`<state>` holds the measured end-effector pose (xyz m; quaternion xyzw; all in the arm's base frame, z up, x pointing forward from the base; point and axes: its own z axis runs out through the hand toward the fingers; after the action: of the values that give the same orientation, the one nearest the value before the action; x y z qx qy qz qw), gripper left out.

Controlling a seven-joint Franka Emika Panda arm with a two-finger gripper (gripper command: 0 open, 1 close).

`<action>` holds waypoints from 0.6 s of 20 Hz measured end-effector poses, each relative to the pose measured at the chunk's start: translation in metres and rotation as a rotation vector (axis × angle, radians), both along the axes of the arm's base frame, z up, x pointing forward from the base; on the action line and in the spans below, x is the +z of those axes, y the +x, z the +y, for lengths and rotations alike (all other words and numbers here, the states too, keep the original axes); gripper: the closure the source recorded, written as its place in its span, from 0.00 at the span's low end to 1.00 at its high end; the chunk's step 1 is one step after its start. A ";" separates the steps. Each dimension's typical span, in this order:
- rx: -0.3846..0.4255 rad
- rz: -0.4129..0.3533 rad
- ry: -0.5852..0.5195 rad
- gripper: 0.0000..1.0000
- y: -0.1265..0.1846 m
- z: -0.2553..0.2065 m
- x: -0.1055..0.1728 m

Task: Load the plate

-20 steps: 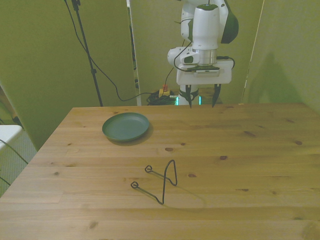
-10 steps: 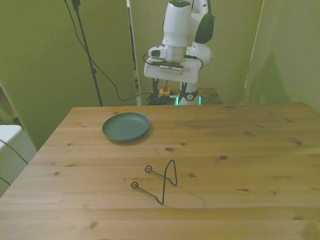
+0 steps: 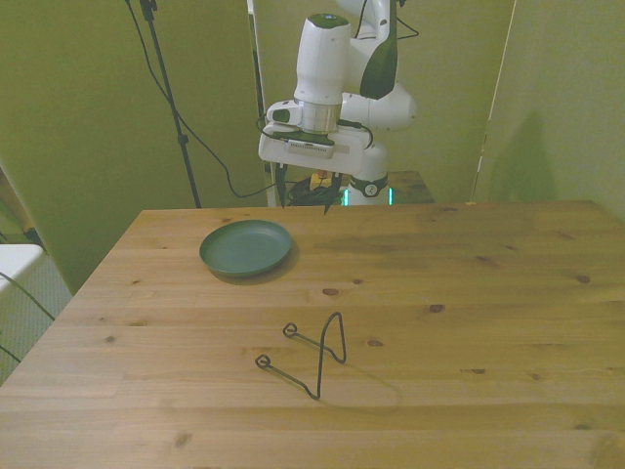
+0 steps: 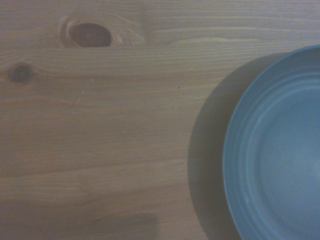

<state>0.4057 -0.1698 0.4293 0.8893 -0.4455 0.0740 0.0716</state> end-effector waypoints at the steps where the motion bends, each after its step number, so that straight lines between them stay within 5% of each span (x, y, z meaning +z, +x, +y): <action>1: 0.005 -0.004 -0.011 0.00 0.002 -0.002 -0.003; 12: -0.009 0.021 -0.101 0.00 0.006 -0.027 -0.059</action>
<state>0.4116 -0.1964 0.3704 0.8832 -0.4446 0.0868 0.1214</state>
